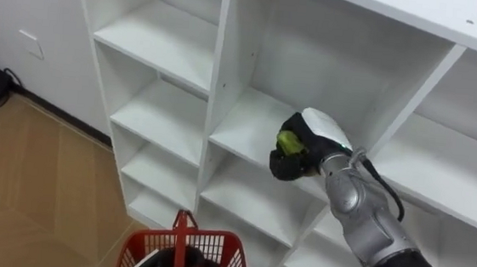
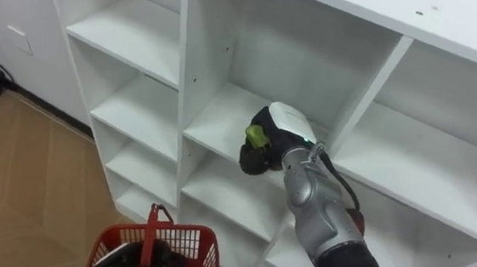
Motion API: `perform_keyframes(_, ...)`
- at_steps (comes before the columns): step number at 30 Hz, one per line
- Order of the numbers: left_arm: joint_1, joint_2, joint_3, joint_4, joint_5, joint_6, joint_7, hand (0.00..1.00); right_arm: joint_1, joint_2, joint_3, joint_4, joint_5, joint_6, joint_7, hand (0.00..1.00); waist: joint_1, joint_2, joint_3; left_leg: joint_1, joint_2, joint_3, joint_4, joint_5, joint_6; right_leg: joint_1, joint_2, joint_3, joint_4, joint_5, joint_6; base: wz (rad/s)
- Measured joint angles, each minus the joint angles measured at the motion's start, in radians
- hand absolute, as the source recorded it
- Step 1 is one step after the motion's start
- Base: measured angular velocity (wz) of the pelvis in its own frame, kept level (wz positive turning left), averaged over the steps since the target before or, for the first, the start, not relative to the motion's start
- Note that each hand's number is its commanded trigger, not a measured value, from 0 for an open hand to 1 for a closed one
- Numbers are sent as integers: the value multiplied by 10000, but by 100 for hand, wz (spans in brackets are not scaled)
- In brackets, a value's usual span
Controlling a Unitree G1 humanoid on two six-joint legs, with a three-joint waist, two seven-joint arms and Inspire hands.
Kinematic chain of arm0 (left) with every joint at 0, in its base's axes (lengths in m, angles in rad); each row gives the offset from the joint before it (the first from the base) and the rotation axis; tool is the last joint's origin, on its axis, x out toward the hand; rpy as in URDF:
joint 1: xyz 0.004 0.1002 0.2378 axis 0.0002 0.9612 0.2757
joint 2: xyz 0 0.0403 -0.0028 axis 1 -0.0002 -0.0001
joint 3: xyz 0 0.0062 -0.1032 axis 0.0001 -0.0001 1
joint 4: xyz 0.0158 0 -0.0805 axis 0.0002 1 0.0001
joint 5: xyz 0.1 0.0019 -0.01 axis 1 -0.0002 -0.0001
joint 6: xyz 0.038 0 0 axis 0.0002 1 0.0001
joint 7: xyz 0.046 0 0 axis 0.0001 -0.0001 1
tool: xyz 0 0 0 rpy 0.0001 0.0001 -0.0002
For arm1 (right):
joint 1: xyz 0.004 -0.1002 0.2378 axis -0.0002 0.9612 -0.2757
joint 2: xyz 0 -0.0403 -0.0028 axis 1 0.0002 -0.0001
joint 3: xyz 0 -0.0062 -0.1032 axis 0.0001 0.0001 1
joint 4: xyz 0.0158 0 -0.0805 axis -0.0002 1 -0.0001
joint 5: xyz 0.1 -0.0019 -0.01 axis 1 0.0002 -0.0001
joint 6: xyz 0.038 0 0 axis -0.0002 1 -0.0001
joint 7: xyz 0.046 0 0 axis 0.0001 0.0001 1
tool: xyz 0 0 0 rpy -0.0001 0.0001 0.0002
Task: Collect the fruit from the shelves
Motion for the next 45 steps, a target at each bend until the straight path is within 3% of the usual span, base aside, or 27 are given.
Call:
perform_keyframes(3, 2, -13, -74, 25, 0, 41, 195, 100, 151, 11, 0, -613, 220, -1, 3, 100, -211, 89, 46, -10, 35, 280, 6, -1, 1, -28, 4, 143, -6, -1, 2, -12)
perform_keyframes(8, -16, -150, -207, 38, 330, 203, 269, 100, 178, 43, -40, -1151, 213, -2, 4, 100, -447, 306, 29, -18, 132, 586, -33, -19, 31, -177, 3, 362, 37, 22, 32, -13)
perform_keyframes(16, -124, -174, -656, 39, 309, 227, 551, 100, 404, 324, -50, -2115, 286, -216, -13, 100, -962, 395, 20, -176, 179, 1099, 9, -19, 33, -464, -13, 621, 196, 30, 39, -10)
perform_keyframes(25, -468, -192, -904, 40, 294, 232, 776, 100, 1125, 346, 8, -2775, 923, -318, 386, 100, -1001, 604, 25, -192, 205, 1656, -55, -20, 34, -745, -11, 1063, 238, 33, 69, -14)
perform_keyframes(32, -473, -246, -1117, 40, 290, 229, 1356, 100, 2031, 371, 40, -3347, 1820, -429, 835, 100, -1256, 586, 13, -76, 218, 1926, -165, -20, 34, -735, 10, 1240, 206, 66, 105, -8)
perform_keyframes(38, -583, -296, -1179, 113, 290, 224, 1360, 100, 2390, 405, 44, -3349, 2281, -545, 1166, 100, -1324, 571, 2, -20, 229, 2187, -184, -20, 34, -732, 50, 1555, 214, 81, 130, -12)
perform_keyframes(45, -610, -245, -1163, 119, 318, 231, 1323, 100, 2610, 479, 9, -3365, 2568, -613, 1242, 100, -1612, 576, 4, 14, 227, 2212, -182, -22, 37, -721, 50, 1599, 212, 113, 156, -1)
